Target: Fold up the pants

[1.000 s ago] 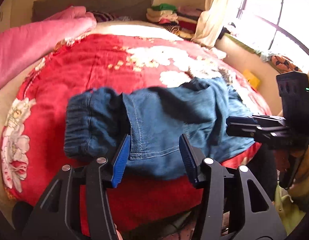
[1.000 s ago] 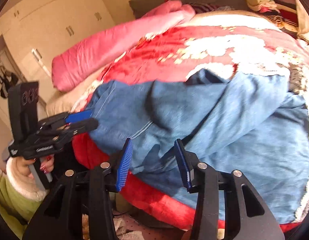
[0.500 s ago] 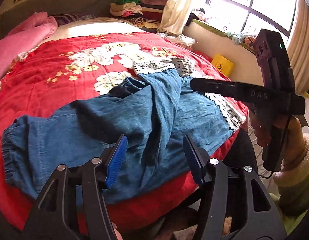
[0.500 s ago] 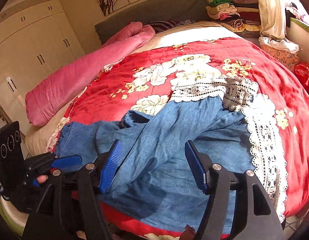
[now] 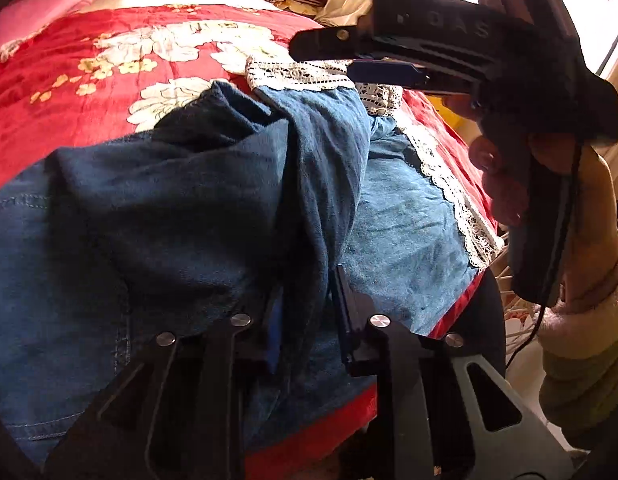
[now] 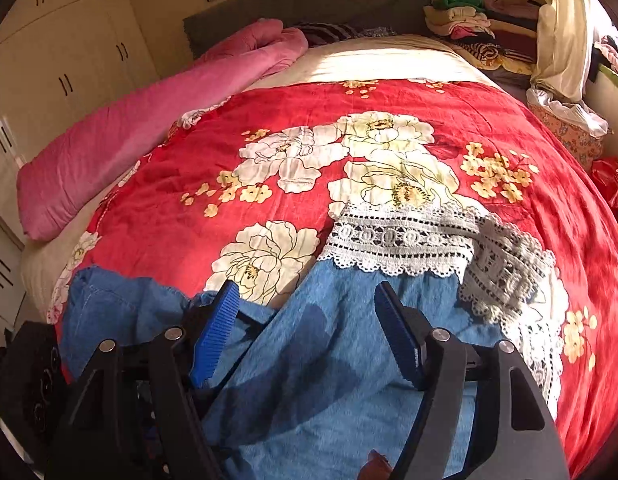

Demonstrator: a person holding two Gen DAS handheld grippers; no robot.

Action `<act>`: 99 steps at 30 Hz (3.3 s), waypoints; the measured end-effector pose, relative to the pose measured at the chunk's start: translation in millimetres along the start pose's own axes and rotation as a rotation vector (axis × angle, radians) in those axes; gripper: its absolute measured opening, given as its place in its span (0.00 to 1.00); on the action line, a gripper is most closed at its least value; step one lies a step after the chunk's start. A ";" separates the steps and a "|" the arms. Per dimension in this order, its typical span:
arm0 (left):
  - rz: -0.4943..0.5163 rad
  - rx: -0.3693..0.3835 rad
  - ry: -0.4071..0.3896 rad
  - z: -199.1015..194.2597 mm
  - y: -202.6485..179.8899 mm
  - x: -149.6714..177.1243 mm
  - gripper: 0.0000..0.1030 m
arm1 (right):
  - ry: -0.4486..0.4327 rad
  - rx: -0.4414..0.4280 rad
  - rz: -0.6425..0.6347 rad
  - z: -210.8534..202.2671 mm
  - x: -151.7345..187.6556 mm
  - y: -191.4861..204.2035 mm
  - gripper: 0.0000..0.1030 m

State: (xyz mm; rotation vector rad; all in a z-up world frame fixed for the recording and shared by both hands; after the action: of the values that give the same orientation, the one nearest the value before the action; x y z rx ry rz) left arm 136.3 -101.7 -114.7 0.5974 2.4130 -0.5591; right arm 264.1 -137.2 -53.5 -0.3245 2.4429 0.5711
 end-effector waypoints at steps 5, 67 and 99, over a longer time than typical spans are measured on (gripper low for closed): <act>-0.001 0.026 -0.010 -0.4 -3.9 1.2 0.05 | 0.061 0.092 -0.020 44.7 -15.8 0.6 0.67; 0.343 -0.091 -0.026 -25.6 -34.8 29.7 0.03 | -0.073 0.027 0.559 -143.9 157.1 -192.2 0.14; 0.375 -0.071 0.043 -22.4 -47.9 53.9 0.33 | 0.094 0.038 0.338 -86.8 171.9 -137.7 0.44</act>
State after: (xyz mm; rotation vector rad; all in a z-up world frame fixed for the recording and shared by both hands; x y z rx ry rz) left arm 62.0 -113.9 -119.9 1.0098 2.2681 -0.3026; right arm 133.8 -315.3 -139.4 0.0825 2.6148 0.6626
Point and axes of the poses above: each gripper's, at about its wrist camera, not at the fingertips, and z roughly the way its jaws point, y to its left, x to its underside, the point moved 8 cm from there along z, roughly the way its jaws point, and after that the axes turned 14 degrees about z, right-handed, at the moved point
